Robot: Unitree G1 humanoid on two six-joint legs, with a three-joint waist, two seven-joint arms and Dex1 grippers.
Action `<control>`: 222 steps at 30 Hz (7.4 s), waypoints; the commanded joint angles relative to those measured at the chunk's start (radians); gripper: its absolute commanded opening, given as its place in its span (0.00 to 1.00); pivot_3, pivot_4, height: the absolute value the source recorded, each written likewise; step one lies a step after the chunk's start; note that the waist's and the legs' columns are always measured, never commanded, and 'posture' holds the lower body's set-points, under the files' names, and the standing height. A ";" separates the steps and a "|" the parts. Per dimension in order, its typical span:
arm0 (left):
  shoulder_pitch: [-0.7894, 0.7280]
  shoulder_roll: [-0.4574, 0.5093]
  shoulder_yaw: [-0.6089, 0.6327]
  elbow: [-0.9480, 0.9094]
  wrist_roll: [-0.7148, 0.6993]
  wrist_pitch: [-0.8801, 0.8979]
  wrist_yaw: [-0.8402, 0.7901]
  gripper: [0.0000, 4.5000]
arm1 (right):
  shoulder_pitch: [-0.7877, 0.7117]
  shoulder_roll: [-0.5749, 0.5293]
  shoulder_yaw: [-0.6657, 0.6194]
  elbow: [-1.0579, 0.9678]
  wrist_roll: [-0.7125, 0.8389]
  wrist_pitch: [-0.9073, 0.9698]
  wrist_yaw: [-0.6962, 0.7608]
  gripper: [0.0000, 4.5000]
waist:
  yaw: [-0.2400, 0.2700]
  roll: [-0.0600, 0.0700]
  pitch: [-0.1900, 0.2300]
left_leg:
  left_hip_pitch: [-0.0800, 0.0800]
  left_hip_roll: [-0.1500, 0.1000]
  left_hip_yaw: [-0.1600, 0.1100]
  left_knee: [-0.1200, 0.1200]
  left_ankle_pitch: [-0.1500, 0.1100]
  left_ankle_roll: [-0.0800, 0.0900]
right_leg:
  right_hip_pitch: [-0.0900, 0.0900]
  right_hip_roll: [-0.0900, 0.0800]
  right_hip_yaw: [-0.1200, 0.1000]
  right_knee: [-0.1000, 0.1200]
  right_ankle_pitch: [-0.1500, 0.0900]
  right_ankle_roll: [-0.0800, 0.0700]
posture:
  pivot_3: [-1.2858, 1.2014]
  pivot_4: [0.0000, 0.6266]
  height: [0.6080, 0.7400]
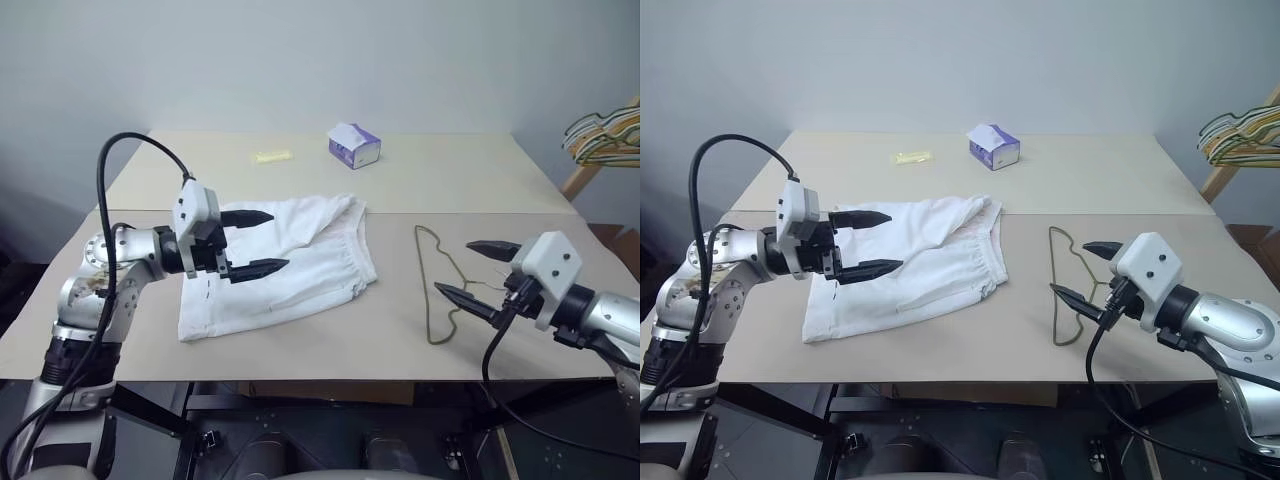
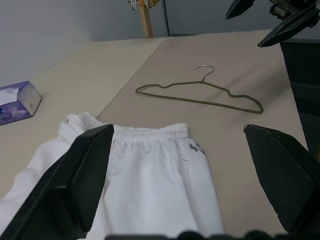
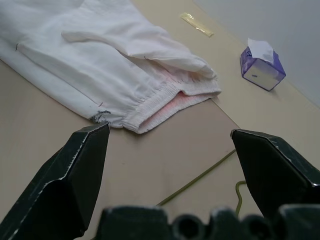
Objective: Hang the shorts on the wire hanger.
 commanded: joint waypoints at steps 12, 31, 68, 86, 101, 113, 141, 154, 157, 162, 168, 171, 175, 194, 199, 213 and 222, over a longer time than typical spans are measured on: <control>0.026 0.031 0.058 -0.083 -0.017 0.033 0.030 1.00 | -0.026 -0.020 0.034 0.000 -0.070 -0.071 0.018 1.00 | 0.003 0.000 0.000 | 0.001 0.000 0.000 0.000 0.000 0.000 | 0.000 0.000 0.001 0.000 0.000 0.000 | 0.51 0.00 1.00; 0.104 0.041 0.077 -0.158 -0.023 0.036 0.051 1.00 | -0.512 0.122 0.708 0.574 -0.905 -0.621 -0.082 1.00 | -0.002 0.000 0.000 | 0.005 0.002 0.009 -0.004 0.000 0.000 | -0.002 0.004 0.010 -0.001 0.001 0.000 | 0.51 0.00 1.00; 0.434 0.390 -0.076 0.044 0.595 -0.562 -0.025 1.00 | -0.678 0.266 0.810 0.932 -1.085 -0.820 -0.229 0.01 | -0.022 0.000 0.000 | 0.006 0.007 0.018 -0.010 0.001 -0.004 | -0.011 0.008 0.017 0.005 0.000 -0.006 | 0.52 0.00 1.00; 0.238 0.275 -0.227 0.286 0.895 -0.573 0.223 0.20 | -0.642 0.235 0.769 0.835 -1.055 -0.787 -0.174 0.00 | -0.006 0.010 -0.007 | 0.022 0.017 0.028 -0.012 0.000 -0.007 | -0.002 0.017 0.019 0.012 -0.006 -0.010 | 0.50 0.00 1.00; 0.208 0.393 -0.179 0.034 0.241 -0.506 -0.426 0.00 | -0.374 -0.080 0.638 0.430 -0.549 -0.935 0.150 0.00 | -0.015 0.007 -0.007 | 0.003 0.020 0.030 -0.008 -0.004 -0.007 | -0.018 0.019 0.020 0.010 -0.004 -0.012 | 0.50 0.00 1.00; -0.159 0.119 -0.177 0.332 0.311 -0.495 -0.259 0.00 | -0.669 0.028 0.502 0.605 -0.296 -0.623 0.198 0.00 | -0.033 0.003 -0.004 | 0.022 0.030 0.035 -0.006 -0.004 -0.008 | -0.003 0.032 0.026 0.010 -0.006 -0.009 | 0.50 0.00 1.00; -0.558 -0.017 -0.132 1.042 0.430 -1.220 0.259 0.00 | -1.037 0.241 0.662 1.569 -0.902 -1.366 -0.871 0.00 | -0.107 -0.001 -0.006 | 0.005 0.016 0.049 -0.016 -0.002 -0.011 | -0.020 0.020 0.037 -0.004 0.009 -0.003 | 0.49 0.00 1.00; 0.137 0.313 -0.139 0.302 0.199 -0.713 -0.264 0.00 | -0.685 0.161 0.723 1.333 -0.919 -1.487 -0.505 0.00 | -0.175 -0.002 -0.006 | 0.011 0.020 0.038 -0.009 -0.004 -0.005 | -0.013 0.019 0.045 -0.002 0.016 0.000 | 0.50 0.00 1.00; 0.185 0.384 -0.139 0.193 0.166 -0.611 -0.354 0.00 | -0.647 0.120 0.730 1.264 -0.972 -1.492 -0.485 0.00 | -0.153 -0.001 -0.006 | 0.020 0.022 0.039 -0.009 -0.004 -0.005 | -0.005 0.021 0.045 -0.002 0.015 -0.001 | 0.49 0.00 1.00; 0.226 0.436 -0.147 0.064 0.149 -0.519 -0.439 0.00 | -0.591 0.076 0.715 1.168 -1.010 -1.471 -0.474 0.00 | -0.133 -0.001 -0.006 | 0.022 0.023 0.041 -0.010 -0.004 -0.005 | -0.004 0.022 0.045 -0.003 0.014 -0.002 | 0.49 0.00 1.00; 0.295 0.460 -0.127 -0.070 0.098 -0.405 -0.484 0.00 | -0.456 0.047 0.680 0.962 -0.899 -1.369 -0.368 0.00 | -0.127 -0.002 -0.006 | 0.021 0.025 0.042 -0.010 -0.005 -0.005 | -0.005 0.023 0.045 -0.003 0.013 -0.003 | 0.48 0.00 1.00; 0.317 0.463 -0.116 -0.104 0.087 -0.369 -0.486 0.11 | -0.369 0.024 0.675 0.830 -0.813 -1.302 -0.285 0.21 | -0.121 -0.002 -0.006 | 0.022 0.026 0.043 -0.010 -0.005 -0.005 | -0.004 0.024 0.045 -0.003 0.013 -0.003 | 0.48 0.00 1.00; 0.357 0.497 -0.087 -0.135 0.042 -0.339 -0.492 0.37 | -0.306 -0.010 0.657 0.717 -0.747 -1.239 -0.207 0.51 | -0.118 -0.002 -0.006 | 0.022 0.028 0.045 -0.009 -0.005 -0.005 | -0.004 0.026 0.046 -0.003 0.012 -0.004 | 0.49 0.00 1.00; 0.010 0.266 0.019 -0.040 -0.280 0.076 -0.183 0.99 | -0.113 -0.071 0.321 0.279 -0.236 -0.135 -0.145 1.00 | -0.044 -0.004 -0.007 | 0.022 0.030 0.053 -0.008 -0.006 -0.008 | -0.005 0.032 0.045 -0.002 0.005 0.000 | 0.48 0.00 1.00; -0.029 0.158 -0.004 -0.047 -0.239 0.093 -0.140 0.99 | -0.215 0.007 0.358 0.161 -0.190 0.406 -0.231 1.00 | -0.056 -0.004 -0.007 | 0.020 0.030 0.053 -0.008 -0.008 -0.010 | -0.008 0.034 0.046 -0.003 0.009 -0.009 | 0.47 0.00 1.00; -0.035 0.095 -0.003 -0.050 -0.188 0.100 -0.159 1.00 | -0.330 0.196 0.451 0.209 -0.255 0.803 -0.420 0.59 | -0.071 -0.007 -0.009 | 0.013 0.032 0.053 -0.007 -0.008 -0.011 | -0.016 0.038 0.047 -0.002 0.009 -0.010 | 0.46 0.00 1.00; -0.037 0.076 -0.008 -0.048 -0.166 0.098 -0.159 1.00 | -0.328 0.081 0.486 0.238 -0.306 0.701 -0.392 0.02 | -0.079 -0.007 -0.009 | 0.009 0.032 0.052 -0.007 -0.008 -0.011 | -0.017 0.037 0.045 -0.004 0.010 -0.010 | 0.46 0.00 1.00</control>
